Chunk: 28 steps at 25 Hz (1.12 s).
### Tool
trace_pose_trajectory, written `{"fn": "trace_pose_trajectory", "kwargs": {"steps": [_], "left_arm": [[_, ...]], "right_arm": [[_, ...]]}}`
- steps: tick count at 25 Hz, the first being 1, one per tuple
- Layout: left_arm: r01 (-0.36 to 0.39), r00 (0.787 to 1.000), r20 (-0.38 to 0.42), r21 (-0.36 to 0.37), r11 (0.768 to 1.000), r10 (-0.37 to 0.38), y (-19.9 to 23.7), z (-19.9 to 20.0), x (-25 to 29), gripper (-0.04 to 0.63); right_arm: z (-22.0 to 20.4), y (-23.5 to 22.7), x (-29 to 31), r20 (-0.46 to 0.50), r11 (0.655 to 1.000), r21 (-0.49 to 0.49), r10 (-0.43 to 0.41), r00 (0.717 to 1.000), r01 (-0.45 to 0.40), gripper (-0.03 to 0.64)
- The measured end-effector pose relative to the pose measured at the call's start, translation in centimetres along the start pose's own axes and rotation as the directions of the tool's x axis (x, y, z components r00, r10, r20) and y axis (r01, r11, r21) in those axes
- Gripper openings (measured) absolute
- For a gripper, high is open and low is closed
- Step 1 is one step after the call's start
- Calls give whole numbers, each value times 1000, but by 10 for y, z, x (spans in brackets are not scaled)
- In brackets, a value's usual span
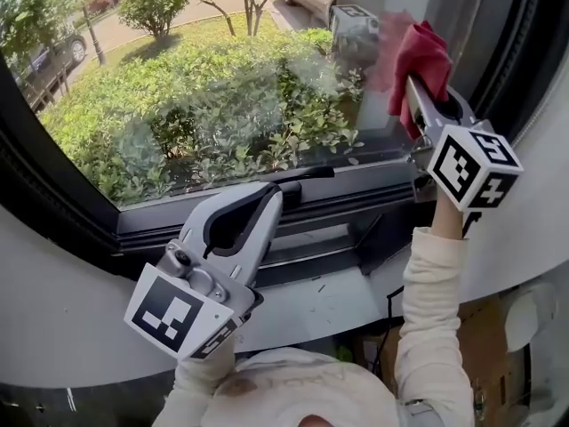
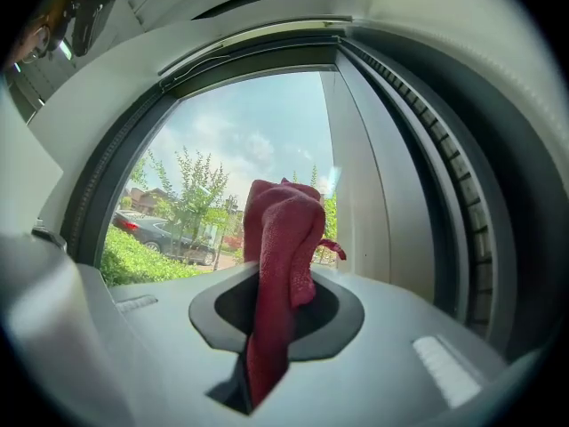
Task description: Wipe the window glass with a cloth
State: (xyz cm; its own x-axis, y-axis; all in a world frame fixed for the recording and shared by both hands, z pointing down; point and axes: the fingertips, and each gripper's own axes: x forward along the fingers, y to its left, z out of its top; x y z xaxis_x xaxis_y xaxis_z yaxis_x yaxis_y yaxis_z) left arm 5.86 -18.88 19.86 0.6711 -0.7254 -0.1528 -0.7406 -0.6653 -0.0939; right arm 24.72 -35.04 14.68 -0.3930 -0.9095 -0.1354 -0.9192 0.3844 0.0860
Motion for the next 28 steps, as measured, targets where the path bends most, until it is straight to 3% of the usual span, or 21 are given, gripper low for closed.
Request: {"fn": "trace_pose_trajectory", "kwargs": {"steps": [5,11,16,28], "left_arm": [[4,1000,-6,0,1000,-4,-1,0,1,2],[7,1000,-20,4,1000,-7,-1,-1,-4,2],[18,1000,-21,1,1000,-18,1,-3,-5,1],[0,1000,9,-33,999,0,24,-3,-34,3]], "right_arm": [[-10,-2,-4,17,1000,-3,-20,1000,20,74],[-50,2,-13,-12,998,54,-12,1000,13,75],[-55,4,-11,-41,998,42,-54,998,56,64],[-50,116,9,-61,998,47,54,997,-51,63]]}}
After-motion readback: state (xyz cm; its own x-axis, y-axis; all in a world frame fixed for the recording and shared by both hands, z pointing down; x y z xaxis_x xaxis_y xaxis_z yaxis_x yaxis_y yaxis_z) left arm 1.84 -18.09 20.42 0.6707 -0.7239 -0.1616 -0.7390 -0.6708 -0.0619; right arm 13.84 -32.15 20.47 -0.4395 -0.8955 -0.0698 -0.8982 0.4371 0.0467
